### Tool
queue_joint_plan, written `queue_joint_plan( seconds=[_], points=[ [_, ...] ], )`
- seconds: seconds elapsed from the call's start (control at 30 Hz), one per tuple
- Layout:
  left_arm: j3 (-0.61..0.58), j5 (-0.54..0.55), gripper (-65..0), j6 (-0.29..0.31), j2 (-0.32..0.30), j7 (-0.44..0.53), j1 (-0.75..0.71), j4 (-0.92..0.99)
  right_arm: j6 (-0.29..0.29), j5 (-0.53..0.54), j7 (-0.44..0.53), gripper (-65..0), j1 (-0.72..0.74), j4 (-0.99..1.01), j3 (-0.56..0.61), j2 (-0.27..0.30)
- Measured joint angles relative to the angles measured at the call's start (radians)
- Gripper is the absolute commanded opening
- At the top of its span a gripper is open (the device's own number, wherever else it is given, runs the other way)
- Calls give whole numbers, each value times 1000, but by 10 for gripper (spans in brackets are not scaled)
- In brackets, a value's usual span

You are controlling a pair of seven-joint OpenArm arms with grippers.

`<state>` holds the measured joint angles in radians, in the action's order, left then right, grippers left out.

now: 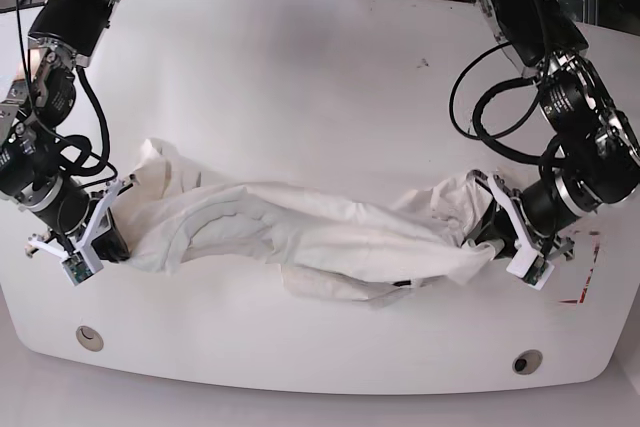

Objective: Layout the t-shirt on the table in an organized manner, then fold the t-shirt properly
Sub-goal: 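Lower the stretched shirt onto the table with both grippers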

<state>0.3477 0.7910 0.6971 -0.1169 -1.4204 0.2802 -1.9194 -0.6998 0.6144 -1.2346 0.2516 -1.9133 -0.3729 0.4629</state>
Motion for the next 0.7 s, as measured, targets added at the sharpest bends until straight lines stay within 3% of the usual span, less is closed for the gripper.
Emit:
queue_joint_plan(
  seconds=[0.7],
  points=[
    [90, 93, -650, -1, 6, 3, -477, -5, 0, -5, 0, -650, -39, 3, 6, -6]
  ],
)
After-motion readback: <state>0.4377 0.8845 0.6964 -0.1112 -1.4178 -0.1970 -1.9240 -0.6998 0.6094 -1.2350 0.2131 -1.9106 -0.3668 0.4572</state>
